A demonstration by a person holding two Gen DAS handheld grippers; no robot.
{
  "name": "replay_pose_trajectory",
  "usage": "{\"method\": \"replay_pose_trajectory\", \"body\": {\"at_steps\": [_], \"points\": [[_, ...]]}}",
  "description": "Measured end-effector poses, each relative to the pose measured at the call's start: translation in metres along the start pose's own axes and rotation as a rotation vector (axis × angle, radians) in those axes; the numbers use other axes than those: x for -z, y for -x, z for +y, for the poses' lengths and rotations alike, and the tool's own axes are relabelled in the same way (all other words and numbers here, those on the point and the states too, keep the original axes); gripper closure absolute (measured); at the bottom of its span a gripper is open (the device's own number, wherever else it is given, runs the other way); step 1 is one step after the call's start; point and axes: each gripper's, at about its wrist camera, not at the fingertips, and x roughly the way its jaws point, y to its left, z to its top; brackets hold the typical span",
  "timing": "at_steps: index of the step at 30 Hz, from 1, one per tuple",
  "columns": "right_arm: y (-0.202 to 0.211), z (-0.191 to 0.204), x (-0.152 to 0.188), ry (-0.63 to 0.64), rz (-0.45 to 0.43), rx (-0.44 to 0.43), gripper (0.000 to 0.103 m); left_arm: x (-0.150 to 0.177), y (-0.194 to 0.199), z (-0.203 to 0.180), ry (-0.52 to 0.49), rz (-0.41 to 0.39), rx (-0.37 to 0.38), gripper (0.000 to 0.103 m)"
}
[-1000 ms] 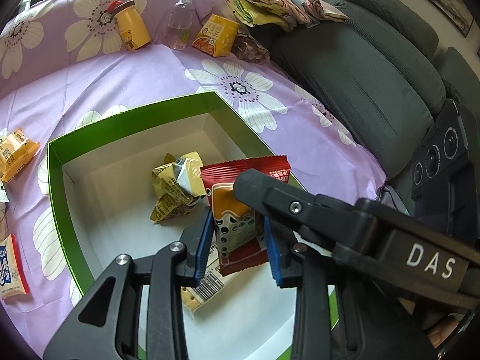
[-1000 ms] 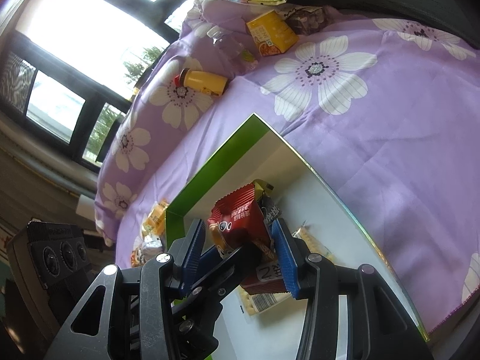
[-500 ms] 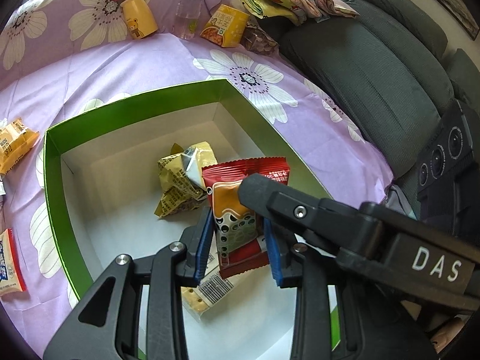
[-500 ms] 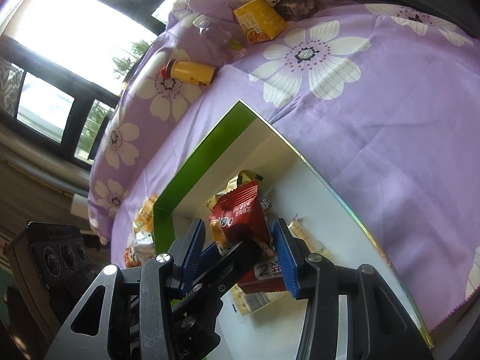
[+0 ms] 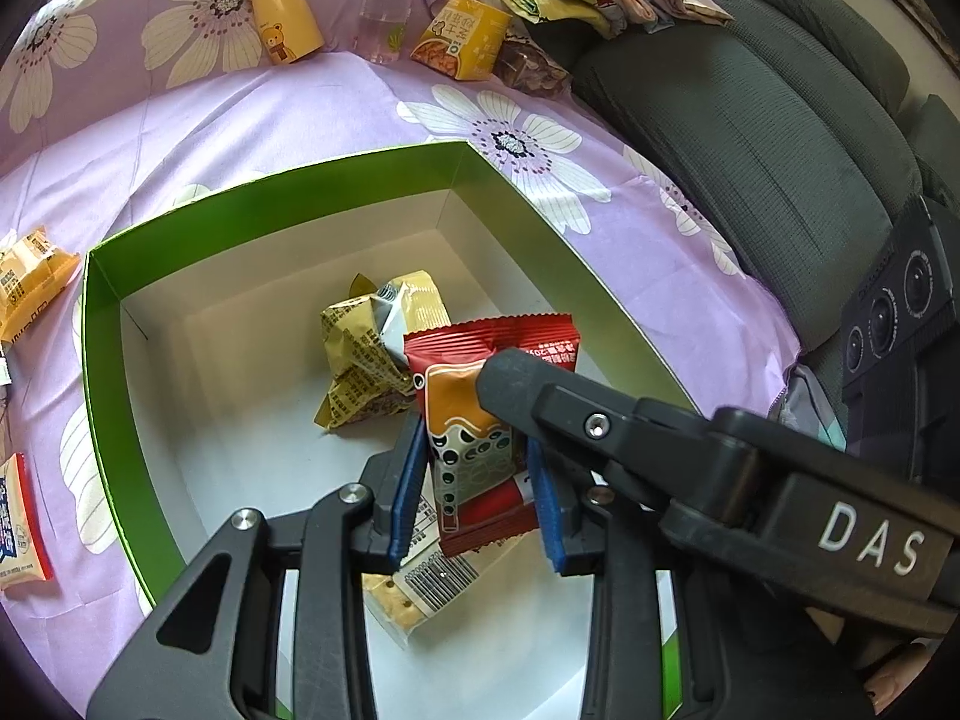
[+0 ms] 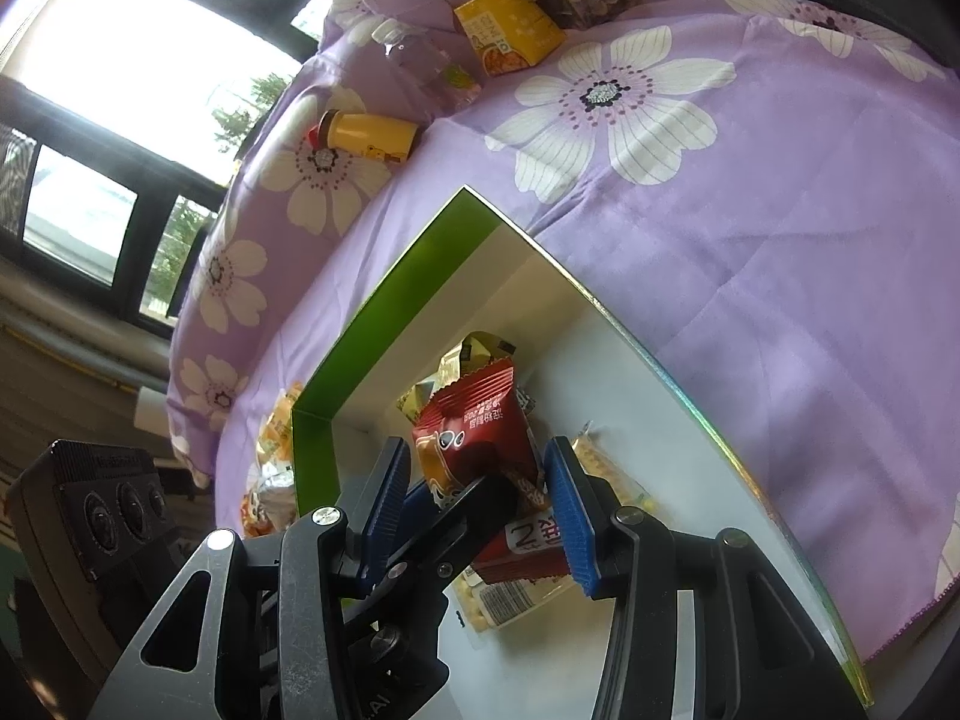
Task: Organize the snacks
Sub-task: 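Lower the red packet into the box and open the right gripper, then move the right gripper back to the white-and-blue biscuit packet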
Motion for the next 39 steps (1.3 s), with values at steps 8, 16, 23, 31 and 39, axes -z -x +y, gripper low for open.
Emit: {"method": "replay_pose_trajectory", "body": {"at_steps": [8,16,23,31,39], "points": [[-0.007,-0.003,0.001,-0.015,0.024,0.009,0.054,0.001,-0.006,0.002,0.018,0.035,-0.033,0.069],[-0.012,-0.004,0.003,-0.025,0.036,0.007,0.054,0.001,-0.01,0.005,0.043,0.06,-0.041,0.068],[-0.011,-0.005,0.001,-0.033,0.034,0.009,0.054,0.001,-0.011,0.008,0.068,0.069,-0.04,0.059],[-0.008,-0.006,0.0,-0.031,0.021,0.018,0.054,0.002,-0.005,0.009,0.077,0.047,-0.062,0.052],[0.005,0.001,-0.002,-0.004,-0.052,0.033,0.053,0.001,0.031,0.018,0.075,-0.057,-0.089,0.039]]}}
